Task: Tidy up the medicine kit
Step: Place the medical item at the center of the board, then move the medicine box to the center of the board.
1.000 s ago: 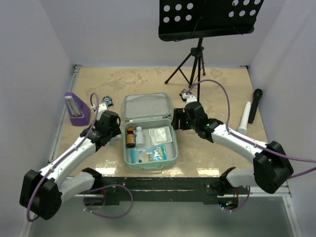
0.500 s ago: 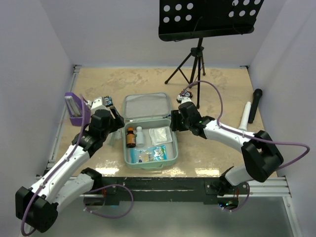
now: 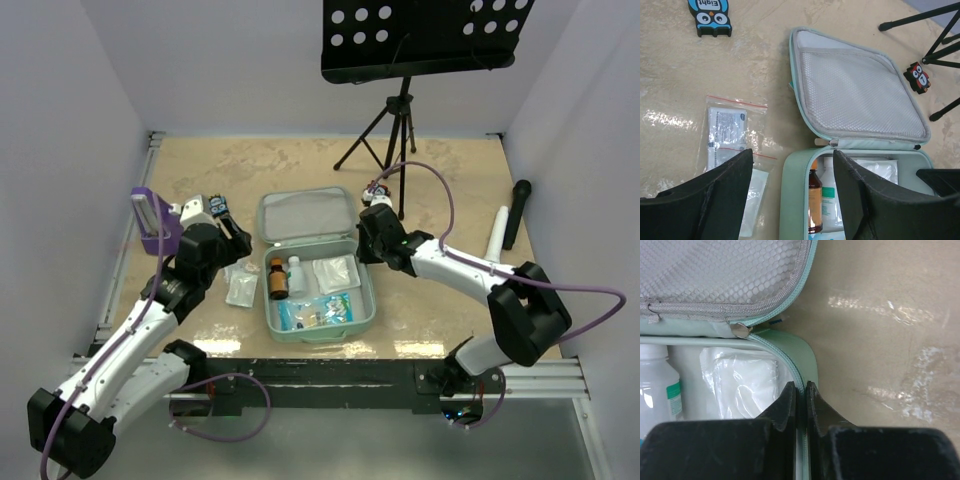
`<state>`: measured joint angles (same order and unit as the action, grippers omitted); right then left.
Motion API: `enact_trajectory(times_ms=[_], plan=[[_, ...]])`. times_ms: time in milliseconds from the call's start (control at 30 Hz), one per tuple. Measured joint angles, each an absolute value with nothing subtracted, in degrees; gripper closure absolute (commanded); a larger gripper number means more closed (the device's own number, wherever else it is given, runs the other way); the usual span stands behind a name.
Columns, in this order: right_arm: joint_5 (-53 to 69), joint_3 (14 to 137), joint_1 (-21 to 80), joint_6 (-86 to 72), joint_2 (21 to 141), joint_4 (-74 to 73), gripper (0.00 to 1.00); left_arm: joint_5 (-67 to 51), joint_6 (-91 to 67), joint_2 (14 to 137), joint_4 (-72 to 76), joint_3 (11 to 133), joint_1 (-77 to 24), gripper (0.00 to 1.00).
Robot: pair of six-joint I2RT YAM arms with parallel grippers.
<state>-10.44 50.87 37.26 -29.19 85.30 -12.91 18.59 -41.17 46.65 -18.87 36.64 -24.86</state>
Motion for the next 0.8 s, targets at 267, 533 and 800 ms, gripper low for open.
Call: enact_trajectory(times_ms=[267,533,800], plan=[[-12.1,48.9,32.9,-31.7,80.4,-19.7,1.0,16.7,-41.3,46.8,-15.7,34.4,-24.9,0.3],[-12.6,47.2,32.2,-35.9,77.6,-22.3,1.0,14.2,-41.6,48.1,-13.7,33.9,-24.9,0.31],[-12.7,46.3,32.2,-38.0,75.1,-25.9,1.0,12.0,-42.9,48.9,-11.3,33.4,-24.9,0.31]])
